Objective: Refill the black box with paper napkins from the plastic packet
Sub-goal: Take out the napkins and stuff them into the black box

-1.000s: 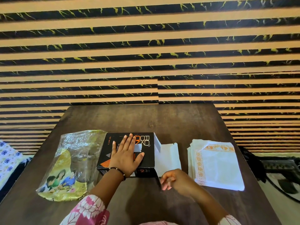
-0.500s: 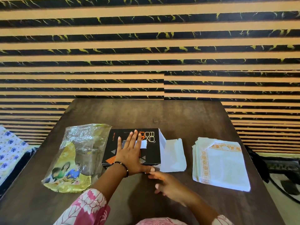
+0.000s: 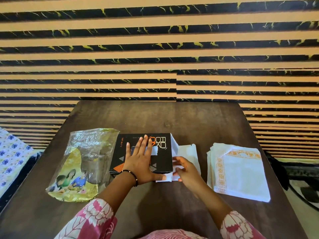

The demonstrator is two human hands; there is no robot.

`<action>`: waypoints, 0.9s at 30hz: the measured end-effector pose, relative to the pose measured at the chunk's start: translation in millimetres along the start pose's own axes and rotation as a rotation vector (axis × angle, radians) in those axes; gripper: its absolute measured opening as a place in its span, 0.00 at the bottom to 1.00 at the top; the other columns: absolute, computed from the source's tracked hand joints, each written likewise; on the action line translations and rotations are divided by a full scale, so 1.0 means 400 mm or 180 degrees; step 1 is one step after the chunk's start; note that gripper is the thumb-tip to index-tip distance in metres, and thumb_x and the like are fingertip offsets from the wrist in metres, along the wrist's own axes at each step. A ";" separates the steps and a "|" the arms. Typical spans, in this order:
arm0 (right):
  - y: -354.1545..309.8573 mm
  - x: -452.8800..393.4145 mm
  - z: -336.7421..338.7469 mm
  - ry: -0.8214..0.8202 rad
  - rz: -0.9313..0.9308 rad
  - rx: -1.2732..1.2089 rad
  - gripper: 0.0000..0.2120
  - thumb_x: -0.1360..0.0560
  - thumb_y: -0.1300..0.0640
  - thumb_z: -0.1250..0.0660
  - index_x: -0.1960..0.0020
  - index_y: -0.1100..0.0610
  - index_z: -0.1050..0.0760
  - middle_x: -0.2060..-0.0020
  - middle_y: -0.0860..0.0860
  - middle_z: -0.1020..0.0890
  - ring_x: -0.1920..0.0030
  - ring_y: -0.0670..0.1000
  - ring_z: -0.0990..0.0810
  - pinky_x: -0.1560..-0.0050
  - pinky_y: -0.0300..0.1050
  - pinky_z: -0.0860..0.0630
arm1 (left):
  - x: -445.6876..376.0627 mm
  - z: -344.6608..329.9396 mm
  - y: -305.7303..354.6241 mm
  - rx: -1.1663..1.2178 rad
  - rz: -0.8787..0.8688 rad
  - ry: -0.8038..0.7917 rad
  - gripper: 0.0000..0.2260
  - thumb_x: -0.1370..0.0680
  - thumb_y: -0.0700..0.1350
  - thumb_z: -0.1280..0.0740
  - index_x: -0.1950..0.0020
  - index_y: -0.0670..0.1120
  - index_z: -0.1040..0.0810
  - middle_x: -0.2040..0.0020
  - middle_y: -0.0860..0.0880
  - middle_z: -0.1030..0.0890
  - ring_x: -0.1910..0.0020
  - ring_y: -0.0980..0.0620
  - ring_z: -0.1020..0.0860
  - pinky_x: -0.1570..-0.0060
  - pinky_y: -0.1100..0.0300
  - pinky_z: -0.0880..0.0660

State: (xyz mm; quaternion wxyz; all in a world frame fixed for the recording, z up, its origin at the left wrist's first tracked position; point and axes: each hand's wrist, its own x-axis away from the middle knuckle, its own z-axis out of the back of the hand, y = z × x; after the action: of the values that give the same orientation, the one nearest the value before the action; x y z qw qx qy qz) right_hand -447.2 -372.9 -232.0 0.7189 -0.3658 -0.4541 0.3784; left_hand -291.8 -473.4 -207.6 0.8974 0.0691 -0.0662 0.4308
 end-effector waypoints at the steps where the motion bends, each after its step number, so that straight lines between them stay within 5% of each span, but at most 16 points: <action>1: -0.004 -0.015 -0.003 0.0044 -0.0010 -0.0004 0.16 0.22 0.62 0.42 0.36 0.50 0.32 0.36 0.52 0.25 0.42 0.54 0.22 0.42 0.45 0.23 | 0.001 0.000 0.000 0.0015 0.0001 0.0007 0.61 0.51 0.81 0.59 0.27 0.48 0.68 0.27 0.50 0.68 0.26 0.49 0.65 0.32 0.40 0.69; 4: -0.025 -0.055 0.010 0.0227 -0.0084 -0.0036 0.23 0.21 0.60 0.42 0.28 0.49 0.41 0.30 0.52 0.32 0.37 0.54 0.28 0.37 0.51 0.27 | 0.001 -0.001 -0.001 0.0050 -0.0006 0.0026 0.59 0.50 0.81 0.58 0.29 0.48 0.72 0.30 0.52 0.71 0.27 0.50 0.67 0.33 0.40 0.70; 8: -0.062 -0.106 0.039 0.0220 -0.0100 -0.0080 0.26 0.21 0.60 0.43 0.26 0.47 0.46 0.28 0.51 0.36 0.35 0.52 0.30 0.45 0.41 0.30 | 0.001 -0.002 -0.004 0.0055 -0.0010 -0.0010 0.60 0.50 0.81 0.56 0.28 0.48 0.69 0.30 0.52 0.72 0.28 0.50 0.68 0.34 0.40 0.71; 11: -0.087 -0.150 0.038 0.0080 0.0097 0.0142 0.28 0.21 0.62 0.42 0.25 0.48 0.47 0.27 0.52 0.36 0.30 0.55 0.34 0.36 0.48 0.32 | 0.000 -0.001 -0.007 0.0076 -0.0053 -0.0038 0.60 0.48 0.81 0.54 0.27 0.48 0.69 0.30 0.51 0.72 0.27 0.49 0.68 0.32 0.40 0.71; 18: -0.118 -0.214 0.030 0.0279 0.0387 0.0441 0.11 0.23 0.62 0.38 0.42 0.53 0.24 0.46 0.53 0.19 0.46 0.52 0.21 0.45 0.49 0.23 | -0.002 0.002 -0.006 0.0081 -0.0084 -0.0067 0.59 0.46 0.81 0.53 0.27 0.47 0.68 0.30 0.51 0.72 0.27 0.48 0.68 0.31 0.39 0.69; 23: -0.095 -0.229 0.013 0.0850 0.0605 0.0760 0.09 0.23 0.63 0.40 0.49 0.58 0.22 0.53 0.55 0.17 0.56 0.50 0.21 0.65 0.29 0.30 | -0.002 -0.002 -0.008 0.0057 -0.0108 -0.0066 0.58 0.43 0.80 0.47 0.27 0.48 0.68 0.29 0.51 0.72 0.27 0.49 0.69 0.31 0.39 0.69; 27: -0.084 -0.230 0.005 0.0880 0.0614 0.0788 0.08 0.22 0.61 0.41 0.47 0.58 0.25 0.51 0.56 0.18 0.52 0.54 0.19 0.60 0.36 0.25 | 0.001 -0.001 -0.007 0.0037 -0.0123 -0.0058 0.58 0.43 0.80 0.47 0.27 0.48 0.68 0.28 0.51 0.70 0.27 0.49 0.69 0.31 0.40 0.70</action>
State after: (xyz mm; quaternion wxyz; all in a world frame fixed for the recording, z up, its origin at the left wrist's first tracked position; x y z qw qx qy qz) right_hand -469.6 -468.2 -236.8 0.7742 -0.3649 -0.2641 0.4446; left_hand -289.4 -474.8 -208.0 0.9045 0.0795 -0.0704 0.4131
